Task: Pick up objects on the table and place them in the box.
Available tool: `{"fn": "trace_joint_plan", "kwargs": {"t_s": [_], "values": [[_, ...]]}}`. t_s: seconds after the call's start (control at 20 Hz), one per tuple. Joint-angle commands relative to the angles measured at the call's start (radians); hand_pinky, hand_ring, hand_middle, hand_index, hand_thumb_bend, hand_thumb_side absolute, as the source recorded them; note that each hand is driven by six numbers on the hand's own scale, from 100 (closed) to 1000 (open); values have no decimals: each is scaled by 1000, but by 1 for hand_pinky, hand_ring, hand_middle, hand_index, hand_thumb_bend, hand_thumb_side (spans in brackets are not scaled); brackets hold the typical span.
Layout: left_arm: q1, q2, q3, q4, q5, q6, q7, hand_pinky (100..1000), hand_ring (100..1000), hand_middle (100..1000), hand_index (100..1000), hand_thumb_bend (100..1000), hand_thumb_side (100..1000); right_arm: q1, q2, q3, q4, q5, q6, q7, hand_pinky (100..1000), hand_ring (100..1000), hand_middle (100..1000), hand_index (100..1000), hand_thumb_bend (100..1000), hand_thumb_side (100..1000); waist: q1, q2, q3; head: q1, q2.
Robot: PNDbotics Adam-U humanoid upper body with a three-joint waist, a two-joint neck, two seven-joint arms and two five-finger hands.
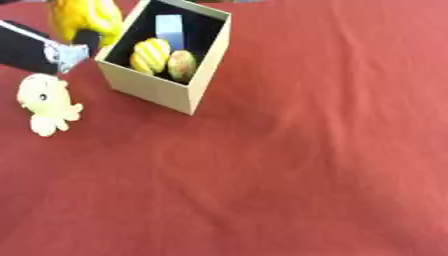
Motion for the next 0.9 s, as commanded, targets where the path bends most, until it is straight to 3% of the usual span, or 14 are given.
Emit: {"fn": "trace_joint_plan", "kwargs": {"t_s": [0.05,0.35,0.55,0.9], "values": [[-66,-73,-10,138,-48,-44,27,698,649,665,798,100,189,-14,-28,-8,-15,-10,-1,6,854,883,669,788,100,607,0,-28,-4,9,-7],[-132,-189,-5,372,-149,-121,96,704,655,669,800,100,216,-20,-23,-3,-15,-18,-2,15,854,884,668,788,100,610,1,-27,-13,20,-11],[-148,-234,11,490,-219,-150,137,724,676,687,812,214,260,-28,-19,0,-15,-20,2,22,854,884,668,788,100,612,0,-26,-16,24,-11],[-148,-259,15,574,-330,-179,138,849,820,840,912,531,411,-31,-17,2,-15,-20,7,28,855,884,667,788,100,610,0,-25,-16,24,-10]]}}
